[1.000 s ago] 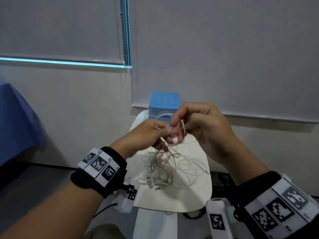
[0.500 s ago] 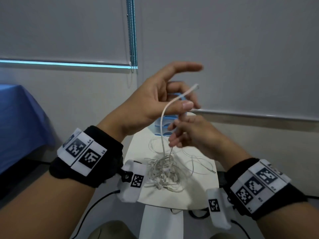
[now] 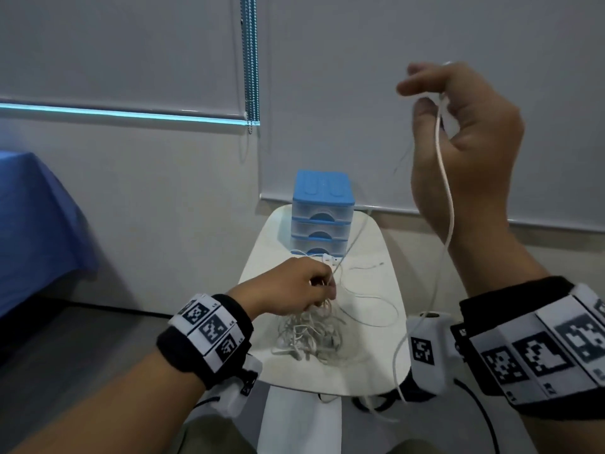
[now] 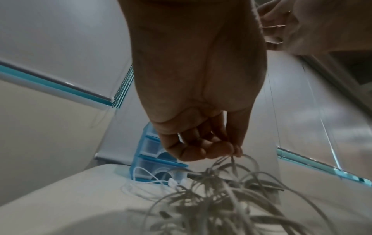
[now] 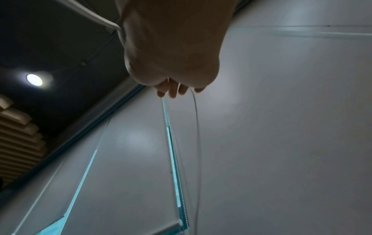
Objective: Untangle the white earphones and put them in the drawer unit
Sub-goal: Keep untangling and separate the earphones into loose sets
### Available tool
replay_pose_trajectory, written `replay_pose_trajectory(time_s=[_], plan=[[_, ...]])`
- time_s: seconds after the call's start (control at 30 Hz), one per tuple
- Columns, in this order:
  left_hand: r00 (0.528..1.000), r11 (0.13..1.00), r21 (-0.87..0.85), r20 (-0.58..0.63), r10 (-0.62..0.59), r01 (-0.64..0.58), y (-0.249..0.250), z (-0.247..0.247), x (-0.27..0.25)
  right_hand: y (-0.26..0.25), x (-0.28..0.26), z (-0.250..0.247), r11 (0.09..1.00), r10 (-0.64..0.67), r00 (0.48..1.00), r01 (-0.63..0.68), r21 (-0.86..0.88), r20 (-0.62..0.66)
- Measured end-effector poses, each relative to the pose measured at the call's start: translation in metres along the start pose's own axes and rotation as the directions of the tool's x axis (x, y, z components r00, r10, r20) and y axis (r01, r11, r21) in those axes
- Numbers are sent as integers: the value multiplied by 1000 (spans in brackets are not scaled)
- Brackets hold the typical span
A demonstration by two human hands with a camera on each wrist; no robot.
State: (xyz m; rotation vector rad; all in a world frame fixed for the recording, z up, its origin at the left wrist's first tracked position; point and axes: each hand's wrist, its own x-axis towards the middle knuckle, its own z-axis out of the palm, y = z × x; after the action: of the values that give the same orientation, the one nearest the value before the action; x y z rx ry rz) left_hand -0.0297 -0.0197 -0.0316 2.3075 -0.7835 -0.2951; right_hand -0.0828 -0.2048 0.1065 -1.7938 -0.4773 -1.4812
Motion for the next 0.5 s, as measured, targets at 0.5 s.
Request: replay_pose_trajectory(time_s=[0.5], plan=[[932, 965, -129, -317, 176, -227, 40, -49, -11, 38, -83, 14, 874, 427, 642, -473, -110, 636]])
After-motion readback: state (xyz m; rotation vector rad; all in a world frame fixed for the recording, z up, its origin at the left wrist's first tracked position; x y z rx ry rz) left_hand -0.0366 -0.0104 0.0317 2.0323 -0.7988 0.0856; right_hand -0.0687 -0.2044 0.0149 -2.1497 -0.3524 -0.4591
